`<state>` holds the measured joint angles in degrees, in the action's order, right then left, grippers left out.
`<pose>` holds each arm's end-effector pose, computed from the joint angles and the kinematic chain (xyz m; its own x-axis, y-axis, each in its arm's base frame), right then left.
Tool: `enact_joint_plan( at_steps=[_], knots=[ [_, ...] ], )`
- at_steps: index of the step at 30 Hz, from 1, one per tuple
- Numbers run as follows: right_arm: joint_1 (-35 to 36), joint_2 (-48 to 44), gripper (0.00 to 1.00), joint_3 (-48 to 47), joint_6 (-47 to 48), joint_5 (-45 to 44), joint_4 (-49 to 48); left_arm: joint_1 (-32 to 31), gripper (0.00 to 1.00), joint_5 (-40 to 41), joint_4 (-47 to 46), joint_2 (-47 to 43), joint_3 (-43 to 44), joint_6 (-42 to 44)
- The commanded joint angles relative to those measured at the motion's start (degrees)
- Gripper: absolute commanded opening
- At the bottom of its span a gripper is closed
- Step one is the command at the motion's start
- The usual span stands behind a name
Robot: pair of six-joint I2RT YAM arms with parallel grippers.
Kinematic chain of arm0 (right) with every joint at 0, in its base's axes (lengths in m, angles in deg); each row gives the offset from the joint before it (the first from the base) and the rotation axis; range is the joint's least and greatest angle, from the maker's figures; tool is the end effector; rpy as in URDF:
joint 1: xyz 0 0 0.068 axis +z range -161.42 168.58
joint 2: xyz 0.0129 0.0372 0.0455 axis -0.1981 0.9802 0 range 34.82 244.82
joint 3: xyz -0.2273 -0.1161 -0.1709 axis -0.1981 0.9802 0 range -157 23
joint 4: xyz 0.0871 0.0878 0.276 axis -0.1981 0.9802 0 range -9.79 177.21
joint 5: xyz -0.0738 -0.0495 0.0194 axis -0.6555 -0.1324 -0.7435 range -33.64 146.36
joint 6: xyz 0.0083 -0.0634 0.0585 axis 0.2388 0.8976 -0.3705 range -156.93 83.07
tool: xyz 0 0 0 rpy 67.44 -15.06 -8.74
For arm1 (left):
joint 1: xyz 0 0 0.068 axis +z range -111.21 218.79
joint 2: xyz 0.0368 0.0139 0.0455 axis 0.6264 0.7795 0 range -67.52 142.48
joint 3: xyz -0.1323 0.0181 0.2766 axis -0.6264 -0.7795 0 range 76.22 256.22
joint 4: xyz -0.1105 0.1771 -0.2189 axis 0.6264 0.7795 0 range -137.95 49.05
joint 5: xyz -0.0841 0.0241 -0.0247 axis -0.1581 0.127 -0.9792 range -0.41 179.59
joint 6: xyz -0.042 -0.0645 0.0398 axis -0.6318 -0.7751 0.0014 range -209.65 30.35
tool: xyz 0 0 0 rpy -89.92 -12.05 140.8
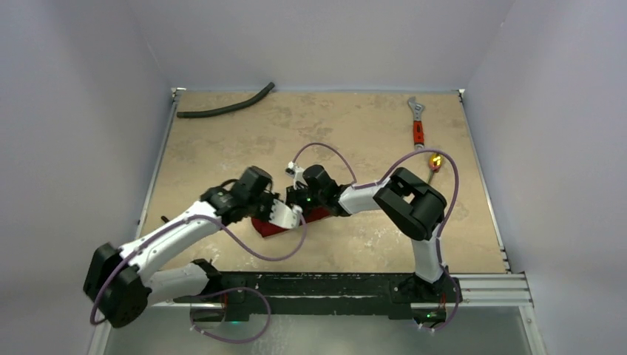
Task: Fold the napkin into a case and place the utensils inside
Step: Smooth out the smaller rectangle-folded napkin at the center of the board.
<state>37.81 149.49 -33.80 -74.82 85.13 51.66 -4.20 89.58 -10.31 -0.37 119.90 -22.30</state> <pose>0.2804 0.3818 0.1041 -0.8283 -0.1365 -0.5433 -0.5438 0.4287 0.7214 0.1938 -0.1805 0.1977 0.3827 0.9049 -0.1862 0.8537 -0.2693 0.4457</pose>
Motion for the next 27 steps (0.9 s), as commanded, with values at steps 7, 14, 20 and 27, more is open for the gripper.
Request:
enact_joint_plan(
  at_steps=[7,14,20,27],
  knots=[
    [0.7,-4.4,0.00,-4.3,0.6,-6.0,12.9,28.3,0.00,-27.5,4.0,0.1,3.1,-14.4],
    [1.5,-6.2,0.00,-6.0,-2.1,-5.7,10.9,30.7,0.00,-40.7,17.3,11.6,6.9,-4.3],
    [3.2,-6.4,0.00,-5.4,-3.3,-3.6,5.4,31.0,0.00,-44.4,21.2,19.0,10.3,-0.4],
    [4.3,-3.3,0.00,-6.3,-4.5,-1.8,2.4,31.5,0.06,-42.8,15.4,18.4,8.1,-1.1]
  ],
)
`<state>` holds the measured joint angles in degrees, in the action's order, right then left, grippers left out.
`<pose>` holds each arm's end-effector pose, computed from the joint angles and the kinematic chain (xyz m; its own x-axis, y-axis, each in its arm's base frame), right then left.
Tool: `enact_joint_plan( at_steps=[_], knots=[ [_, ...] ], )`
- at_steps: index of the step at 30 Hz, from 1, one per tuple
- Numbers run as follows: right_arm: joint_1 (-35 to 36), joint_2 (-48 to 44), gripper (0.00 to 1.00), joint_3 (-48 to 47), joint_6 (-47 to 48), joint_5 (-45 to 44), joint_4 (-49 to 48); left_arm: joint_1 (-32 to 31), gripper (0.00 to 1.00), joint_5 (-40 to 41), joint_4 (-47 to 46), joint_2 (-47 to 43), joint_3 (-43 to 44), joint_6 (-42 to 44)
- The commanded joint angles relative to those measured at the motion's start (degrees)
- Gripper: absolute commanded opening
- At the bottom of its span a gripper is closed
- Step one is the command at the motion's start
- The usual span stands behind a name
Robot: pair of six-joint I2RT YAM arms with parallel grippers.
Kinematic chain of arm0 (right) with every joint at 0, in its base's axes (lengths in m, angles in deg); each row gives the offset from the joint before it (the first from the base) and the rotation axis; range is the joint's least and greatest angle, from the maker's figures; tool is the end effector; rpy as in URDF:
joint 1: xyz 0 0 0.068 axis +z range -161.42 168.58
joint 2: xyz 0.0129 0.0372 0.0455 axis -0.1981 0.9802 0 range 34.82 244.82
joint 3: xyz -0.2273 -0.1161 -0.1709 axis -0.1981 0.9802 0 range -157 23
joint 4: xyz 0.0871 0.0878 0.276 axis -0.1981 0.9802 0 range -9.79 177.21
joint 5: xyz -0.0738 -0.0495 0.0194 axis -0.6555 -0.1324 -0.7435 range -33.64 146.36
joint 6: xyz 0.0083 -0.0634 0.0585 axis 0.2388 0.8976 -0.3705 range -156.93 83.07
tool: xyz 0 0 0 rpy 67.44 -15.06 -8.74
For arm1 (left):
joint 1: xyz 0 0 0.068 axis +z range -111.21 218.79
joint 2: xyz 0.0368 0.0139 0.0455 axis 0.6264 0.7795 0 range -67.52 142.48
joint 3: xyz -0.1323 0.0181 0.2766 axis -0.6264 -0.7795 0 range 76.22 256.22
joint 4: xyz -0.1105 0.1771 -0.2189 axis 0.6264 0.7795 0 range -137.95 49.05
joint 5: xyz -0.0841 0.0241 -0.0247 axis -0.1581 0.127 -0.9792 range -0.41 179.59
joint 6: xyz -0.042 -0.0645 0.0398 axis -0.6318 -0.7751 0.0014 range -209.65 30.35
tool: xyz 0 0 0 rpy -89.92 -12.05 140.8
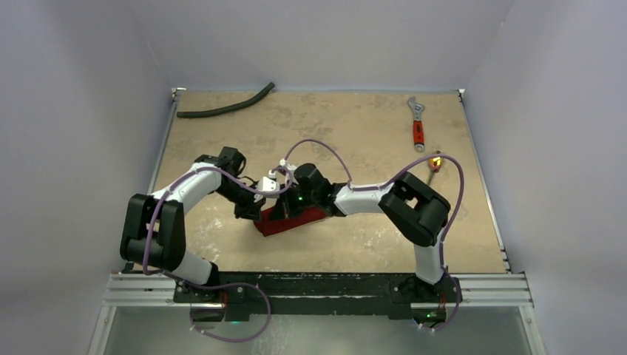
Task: Fold the napkin into a case and place the utensils inside
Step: Smooth out the smaller rectangle-folded napkin at the center of the board.
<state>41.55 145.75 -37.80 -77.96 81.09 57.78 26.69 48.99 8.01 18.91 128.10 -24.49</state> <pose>0.2665 0.4066 0.1435 -0.8336 -0.1151 -0.5403 -0.5316 0.4332 0.7279 0.2552 -0.1056 0.1660 -0.2716 0.7628 -0.5868 0.9517 0.1223 -0.2816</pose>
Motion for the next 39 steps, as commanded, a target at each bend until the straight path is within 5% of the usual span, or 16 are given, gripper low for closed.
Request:
enact_joint_plan(
  at_steps=[1,5,9,16,20,24,30,34,39],
  knots=[
    [0.5,0.9,0.00,-2.5,-1.5,2.4,-3.9,0.6,0.06,-2.0,-4.0,-1.0,-0.1,1.0],
    [0.6,2.6,0.00,-2.6,-2.2,3.5,-5.0,0.8,0.08,-1.0,-6.1,-0.7,0.8,0.3],
    [0.5,4.6,0.00,-2.3,-2.6,5.2,-5.0,0.9,0.25,0.0,-6.4,0.8,1.1,0.1],
    [0.4,6.5,0.00,-1.6,-2.5,5.8,-4.9,0.9,0.29,0.4,-6.1,3.0,0.7,0.9],
    [0.3,7.4,0.00,-1.8,-2.0,5.8,-4.3,1.3,0.45,-0.9,-3.4,4.2,2.3,2.5],
    [0.1,7.5,0.00,-1.2,-1.8,5.7,-4.2,1.4,0.47,-1.6,-2.8,7.1,3.2,4.0],
    [0.0,7.7,0.00,-1.3,-1.0,5.7,-3.7,1.4,0.37,-1.3,-6.7,8.5,3.1,2.0],
    [0.0,8.1,0.00,-1.5,-0.9,5.7,-3.9,1.4,0.00,-1.9,-7.4,8.7,2.7,2.0],
    [-0.1,7.8,0.00,-1.5,-1.0,4.3,-2.0,1.4,0.00,-5.2,0.0,10.3,4.6,6.9]
  ],
)
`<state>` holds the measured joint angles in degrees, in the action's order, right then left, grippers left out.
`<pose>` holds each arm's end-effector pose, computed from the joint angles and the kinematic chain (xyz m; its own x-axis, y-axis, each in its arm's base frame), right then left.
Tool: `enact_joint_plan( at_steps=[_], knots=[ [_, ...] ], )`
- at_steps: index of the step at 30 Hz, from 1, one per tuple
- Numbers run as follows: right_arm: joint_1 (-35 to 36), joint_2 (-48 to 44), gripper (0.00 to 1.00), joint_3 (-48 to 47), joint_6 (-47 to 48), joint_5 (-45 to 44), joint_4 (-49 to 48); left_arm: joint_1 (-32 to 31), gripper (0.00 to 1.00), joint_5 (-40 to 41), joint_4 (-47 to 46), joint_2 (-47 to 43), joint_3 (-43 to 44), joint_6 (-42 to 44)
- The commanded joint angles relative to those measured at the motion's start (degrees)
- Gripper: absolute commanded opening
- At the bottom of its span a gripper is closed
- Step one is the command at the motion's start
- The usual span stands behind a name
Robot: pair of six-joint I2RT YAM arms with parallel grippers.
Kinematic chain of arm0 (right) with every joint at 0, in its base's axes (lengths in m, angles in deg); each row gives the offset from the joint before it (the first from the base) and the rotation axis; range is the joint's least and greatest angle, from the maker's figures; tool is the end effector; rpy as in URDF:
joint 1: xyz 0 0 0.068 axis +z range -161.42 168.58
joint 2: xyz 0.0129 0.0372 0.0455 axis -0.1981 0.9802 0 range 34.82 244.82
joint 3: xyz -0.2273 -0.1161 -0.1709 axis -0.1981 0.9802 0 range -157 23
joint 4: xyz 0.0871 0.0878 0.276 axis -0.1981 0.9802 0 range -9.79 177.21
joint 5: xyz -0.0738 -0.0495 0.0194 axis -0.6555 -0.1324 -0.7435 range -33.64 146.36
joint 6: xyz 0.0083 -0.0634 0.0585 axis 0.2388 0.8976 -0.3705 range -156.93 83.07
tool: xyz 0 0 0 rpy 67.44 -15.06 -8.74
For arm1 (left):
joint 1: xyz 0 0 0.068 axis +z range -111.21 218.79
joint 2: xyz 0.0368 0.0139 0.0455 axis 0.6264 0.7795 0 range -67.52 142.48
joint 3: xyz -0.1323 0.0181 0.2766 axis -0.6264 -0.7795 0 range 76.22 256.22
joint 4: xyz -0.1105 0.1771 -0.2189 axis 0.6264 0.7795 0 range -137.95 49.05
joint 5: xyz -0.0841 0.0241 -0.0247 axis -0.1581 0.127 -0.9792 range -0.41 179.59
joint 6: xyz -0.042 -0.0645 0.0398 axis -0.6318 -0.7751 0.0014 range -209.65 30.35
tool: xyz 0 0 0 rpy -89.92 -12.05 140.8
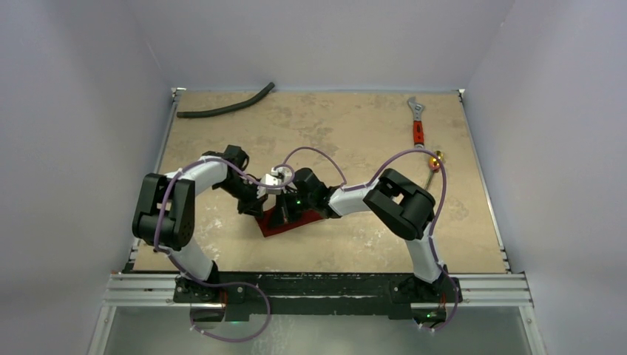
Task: Fold the napkin into a case and place the utensils inside
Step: Smooth out the smaller rectangle-folded napkin at the center of the board.
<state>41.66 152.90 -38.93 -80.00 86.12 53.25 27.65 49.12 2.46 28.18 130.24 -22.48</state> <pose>0.2664 0.4179 0.1030 -0.8657 -0.1655 -0.4724 -0.4972 0.3941 0.7730 0.2849 -0.1067 0.1322 -0.2665 0.7670 -0.5837 0.9517 0.1135 -0.2854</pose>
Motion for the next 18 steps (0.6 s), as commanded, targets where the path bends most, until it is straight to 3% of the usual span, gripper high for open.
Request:
enact_joint_plan(
  at_steps=[1,12,18],
  knots=[
    [-0.3,0.6,0.00,-0.3,0.9,-1.3,2.9,0.5,0.00,-6.1,8.7,1.0,2.7,7.3],
    [-0.3,1.6,0.00,-1.3,1.2,-6.9,6.5,1.2,0.00,-10.7,26.4,4.1,8.0,22.6],
    [-0.3,1.1,0.00,-0.2,0.0,-7.1,6.7,1.2,0.00,-12.0,30.1,6.0,8.1,26.8]
  ],
)
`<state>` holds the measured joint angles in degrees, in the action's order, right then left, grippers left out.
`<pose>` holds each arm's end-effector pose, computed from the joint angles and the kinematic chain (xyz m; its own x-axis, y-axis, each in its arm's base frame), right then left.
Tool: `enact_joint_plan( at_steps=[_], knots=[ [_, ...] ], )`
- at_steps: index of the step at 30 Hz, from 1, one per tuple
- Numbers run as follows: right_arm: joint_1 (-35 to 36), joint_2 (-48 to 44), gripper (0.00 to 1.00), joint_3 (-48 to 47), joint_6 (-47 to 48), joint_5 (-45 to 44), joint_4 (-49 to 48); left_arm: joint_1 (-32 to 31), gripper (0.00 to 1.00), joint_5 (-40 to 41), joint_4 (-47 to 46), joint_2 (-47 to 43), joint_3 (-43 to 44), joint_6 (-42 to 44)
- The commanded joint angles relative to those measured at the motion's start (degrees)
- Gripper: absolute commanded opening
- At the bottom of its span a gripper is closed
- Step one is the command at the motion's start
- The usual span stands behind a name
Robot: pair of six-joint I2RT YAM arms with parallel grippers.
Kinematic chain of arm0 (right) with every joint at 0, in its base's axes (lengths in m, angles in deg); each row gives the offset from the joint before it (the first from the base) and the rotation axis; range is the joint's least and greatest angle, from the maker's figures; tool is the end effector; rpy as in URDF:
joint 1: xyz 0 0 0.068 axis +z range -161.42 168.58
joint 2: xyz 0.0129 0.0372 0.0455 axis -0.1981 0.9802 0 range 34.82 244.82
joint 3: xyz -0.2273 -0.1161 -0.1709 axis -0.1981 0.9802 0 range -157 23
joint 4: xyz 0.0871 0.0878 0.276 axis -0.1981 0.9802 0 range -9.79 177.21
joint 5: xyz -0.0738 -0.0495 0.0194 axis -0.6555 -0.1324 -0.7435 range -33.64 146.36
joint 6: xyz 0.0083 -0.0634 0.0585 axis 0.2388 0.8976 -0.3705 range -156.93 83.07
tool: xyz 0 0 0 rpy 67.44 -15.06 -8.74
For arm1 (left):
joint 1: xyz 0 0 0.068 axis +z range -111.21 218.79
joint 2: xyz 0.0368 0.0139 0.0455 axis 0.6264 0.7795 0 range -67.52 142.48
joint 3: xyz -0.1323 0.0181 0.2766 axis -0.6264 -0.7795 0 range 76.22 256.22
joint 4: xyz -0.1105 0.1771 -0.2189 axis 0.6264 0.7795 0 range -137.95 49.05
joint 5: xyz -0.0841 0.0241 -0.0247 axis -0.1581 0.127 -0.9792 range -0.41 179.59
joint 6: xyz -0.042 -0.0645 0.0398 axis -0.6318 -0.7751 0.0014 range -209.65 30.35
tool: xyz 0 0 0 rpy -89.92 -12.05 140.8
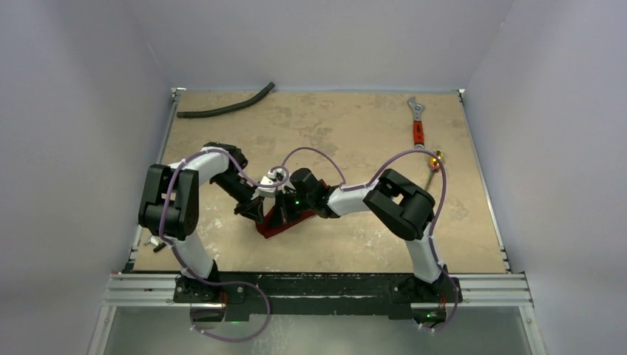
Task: Fold the napkin into a case and place the utensils inside
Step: Smooth out the smaller rectangle-folded napkin at the center of the board.
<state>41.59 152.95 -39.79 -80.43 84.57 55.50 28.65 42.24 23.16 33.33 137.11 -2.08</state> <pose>0.2697 0.4183 0.1023 -0.8753 -0.1540 -0.4584 -0.4771 0.4291 0.7670 0.2762 -0.1065 0.1508 -0.1800 0.7198 -0.6705 0.9117 -0.1338 -0.3884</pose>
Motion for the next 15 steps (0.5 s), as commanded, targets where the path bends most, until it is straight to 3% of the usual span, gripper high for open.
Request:
enact_joint_plan(
  at_steps=[1,15],
  knots=[
    [-0.2,0.9,0.00,0.7,0.3,-6.2,4.6,0.1,0.00,-5.3,9.5,1.2,1.4,6.5],
    [0.8,-0.2,0.00,-2.2,-3.1,-9.0,4.4,3.0,0.00,-8.0,5.3,4.0,3.1,2.1]
  ],
)
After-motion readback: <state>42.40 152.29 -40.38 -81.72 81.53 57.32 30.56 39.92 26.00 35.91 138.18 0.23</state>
